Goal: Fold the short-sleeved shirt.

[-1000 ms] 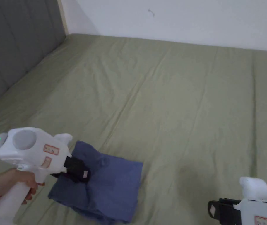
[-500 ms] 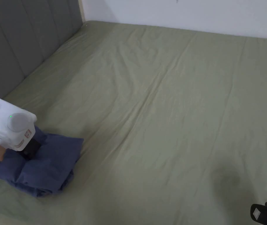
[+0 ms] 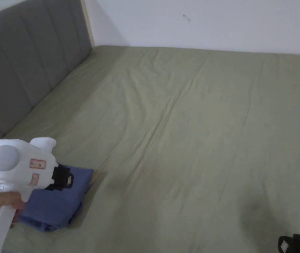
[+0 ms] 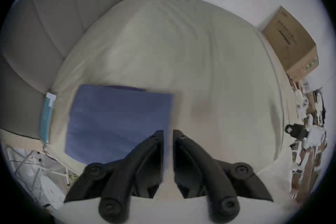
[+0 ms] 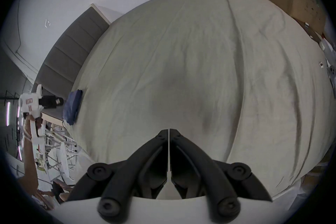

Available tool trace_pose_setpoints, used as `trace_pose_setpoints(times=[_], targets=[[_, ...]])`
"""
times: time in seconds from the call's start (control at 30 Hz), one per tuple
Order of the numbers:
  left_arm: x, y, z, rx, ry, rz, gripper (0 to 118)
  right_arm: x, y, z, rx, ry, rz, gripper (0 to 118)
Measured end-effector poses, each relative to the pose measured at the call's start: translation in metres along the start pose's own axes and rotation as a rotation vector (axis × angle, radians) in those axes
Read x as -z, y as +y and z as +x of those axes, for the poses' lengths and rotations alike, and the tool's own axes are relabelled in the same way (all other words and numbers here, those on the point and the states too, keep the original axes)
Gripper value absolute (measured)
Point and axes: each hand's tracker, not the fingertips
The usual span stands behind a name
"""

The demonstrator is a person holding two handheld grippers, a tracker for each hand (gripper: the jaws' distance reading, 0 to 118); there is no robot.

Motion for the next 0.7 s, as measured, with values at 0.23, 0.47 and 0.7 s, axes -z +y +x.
trace_pose_setpoints(times=[0.23, 0.47, 0.7], targets=[[0.003, -0.037, 0.113, -0.016, -0.008, 0.091, 0, -0.011, -0.012, 0.010, -0.040, -0.038, 0.031, 1], [-0.019, -0.047, 0.197, 0.142, 0.039, 0.218, 0, -0.040, -0.010, 0.009, -0.088, -0.109, 0.175, 1], [-0.056, -0.050, 0.248, 0.230, 0.106, 0.439, 0, -0.084, 0.006, -0.006, -0.195, -0.179, 0.400, 1]])
